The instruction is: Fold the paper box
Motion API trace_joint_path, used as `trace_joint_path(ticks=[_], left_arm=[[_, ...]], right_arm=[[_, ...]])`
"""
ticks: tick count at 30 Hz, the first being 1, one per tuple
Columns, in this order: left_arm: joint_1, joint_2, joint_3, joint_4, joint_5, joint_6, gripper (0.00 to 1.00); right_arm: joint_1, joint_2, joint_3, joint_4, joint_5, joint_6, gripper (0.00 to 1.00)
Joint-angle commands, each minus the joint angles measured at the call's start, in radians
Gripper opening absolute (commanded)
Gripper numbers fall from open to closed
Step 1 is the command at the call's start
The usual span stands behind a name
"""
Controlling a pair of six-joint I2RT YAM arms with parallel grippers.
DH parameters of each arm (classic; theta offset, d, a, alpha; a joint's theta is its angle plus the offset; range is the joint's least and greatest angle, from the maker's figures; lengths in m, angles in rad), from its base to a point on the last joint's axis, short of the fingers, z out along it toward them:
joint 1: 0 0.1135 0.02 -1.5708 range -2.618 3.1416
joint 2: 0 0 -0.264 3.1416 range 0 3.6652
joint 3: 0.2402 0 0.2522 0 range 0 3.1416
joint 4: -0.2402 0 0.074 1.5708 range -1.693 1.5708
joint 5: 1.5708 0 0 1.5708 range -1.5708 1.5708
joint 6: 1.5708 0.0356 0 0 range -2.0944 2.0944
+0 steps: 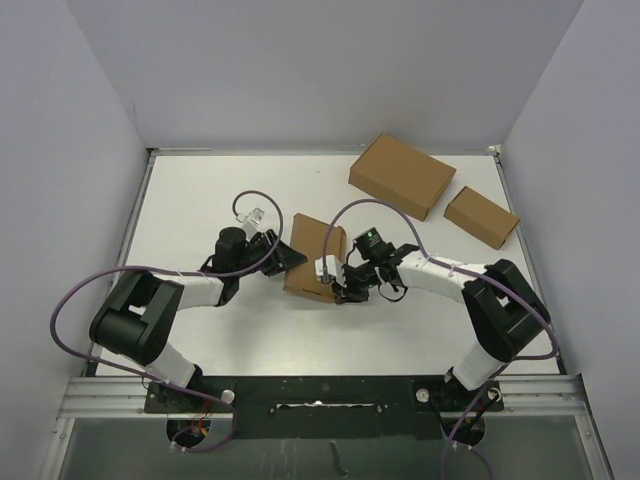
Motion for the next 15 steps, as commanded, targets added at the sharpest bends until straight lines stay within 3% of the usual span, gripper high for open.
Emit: trace_joint_path(ticks=[1,8,15], left_arm=[[-0.036,-0.060,0.049,-0.137,-0.031,0.151,0.21],[-0.018,-0.037,0.048,-0.135,0.014,0.195,0.21],[0.002,-0.015,0.064,-0.144,0.049,0.222,0.21]], right_arm=[[0.009,0.006,0.075,0.083,-0.021,0.040,0.02],[0.002,0.011,0.089,0.026,-0.035,-0.012,0.09],[-0.001,-0.011,0.107,-0.062,-0.053,-0.100,0.27]])
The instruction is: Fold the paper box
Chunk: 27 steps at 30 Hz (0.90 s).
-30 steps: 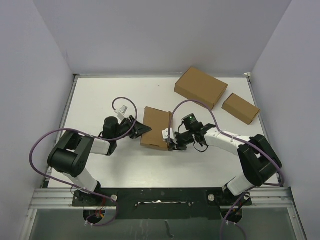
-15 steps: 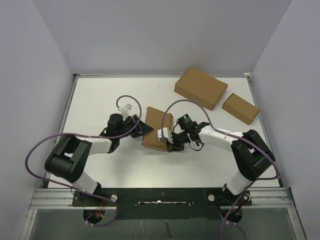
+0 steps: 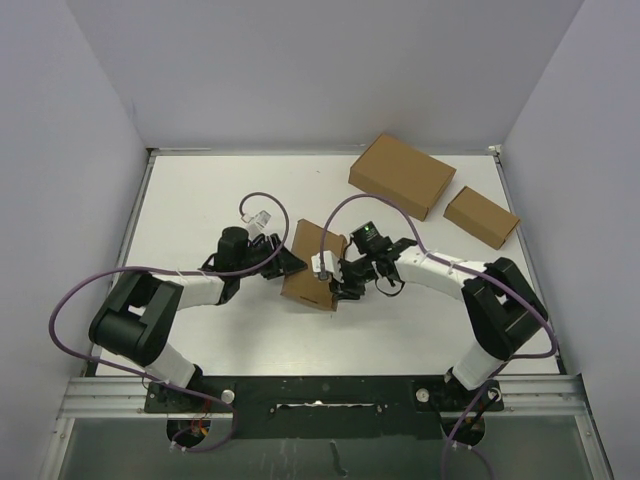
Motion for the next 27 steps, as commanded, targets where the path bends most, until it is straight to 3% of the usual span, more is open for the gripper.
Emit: trace_joint_path(ticks=[1,8,17,21,27], left_arm=[[0.015,0.003,0.039,-0.018,0.044,0.080,0.21],[0.017,-0.014,0.091,-0.132,0.054,0.149,0.21],[0.018,-0.041,0.182,-0.354,0.064,0.283,0.21],[0.017,-0.047,0.216,-0.443,0.067,0.339,0.21],[0.022,-0.036,0.262,-0.500,0.090,0.384,0.21]], right_arm=[[-0.005,-0.045,0.046,-0.046,-0.050,-0.078,0.28],[-0.127,-0.103,0.057,-0.078,-0.147,-0.070,0.28],[-0.418,-0.103,-0.007,0.125,-0.309,0.211,0.42],[-0.427,-0.048,-0.018,0.168,-0.268,0.216,0.51],[-0.405,0.069,0.080,0.140,-0.209,0.260,0.53]])
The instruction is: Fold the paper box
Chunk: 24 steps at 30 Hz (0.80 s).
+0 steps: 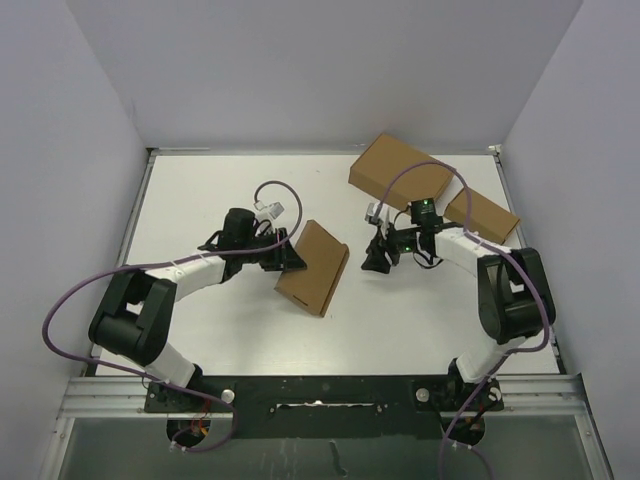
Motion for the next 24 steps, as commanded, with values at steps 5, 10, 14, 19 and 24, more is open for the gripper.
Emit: trace_joint_path(ticks=[5,10,14,19,24], left_arm=[[0.032,-0.020,0.060,-0.072,0.065,0.109,0.21],[0.048,0.000,0.076,-0.095,0.116,0.129,0.21],[0.056,0.010,0.087,-0.105,0.141,0.136,0.21],[0.057,0.027,0.105,-0.127,0.159,0.145,0.21],[0.064,0.044,0.125,-0.146,0.171,0.150,0.22]], right_arm=[[0.018,0.134,0.211,-0.102,-0.033,0.202,0.52],[0.014,0.187,0.202,-0.036,-0.005,0.370,0.51],[0.005,0.241,0.213,0.005,-0.013,0.458,0.50],[0.002,0.302,0.251,-0.007,-0.028,0.502,0.47],[-0.004,0.326,0.266,0.017,-0.056,0.544,0.45]])
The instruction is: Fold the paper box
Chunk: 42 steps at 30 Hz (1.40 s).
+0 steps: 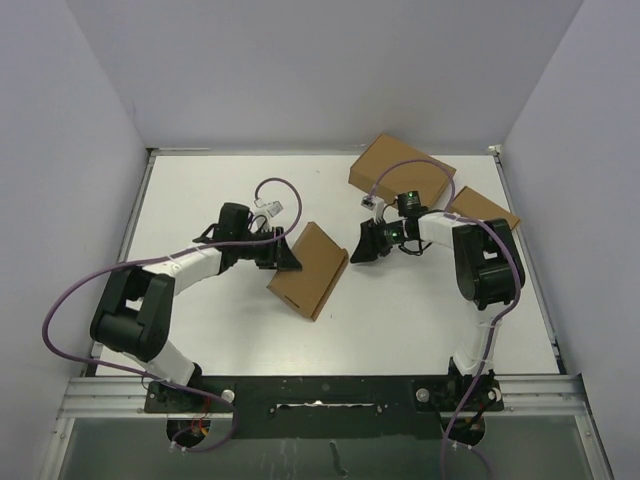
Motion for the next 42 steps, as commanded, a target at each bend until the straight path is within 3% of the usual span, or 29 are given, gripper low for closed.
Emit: trace_joint_path(ticks=[1,42], left_arm=[[0.014,0.035,0.063,-0.006,0.051,0.028,0.22],[0.058,0.132,0.104,-0.061,0.068,0.034,0.24]], right_arm=[[-0.013,0.004,0.052,0.051,-0.055,0.065,0.44],[0.041,0.135,0.198,-0.004,-0.020,0.089,0.27]])
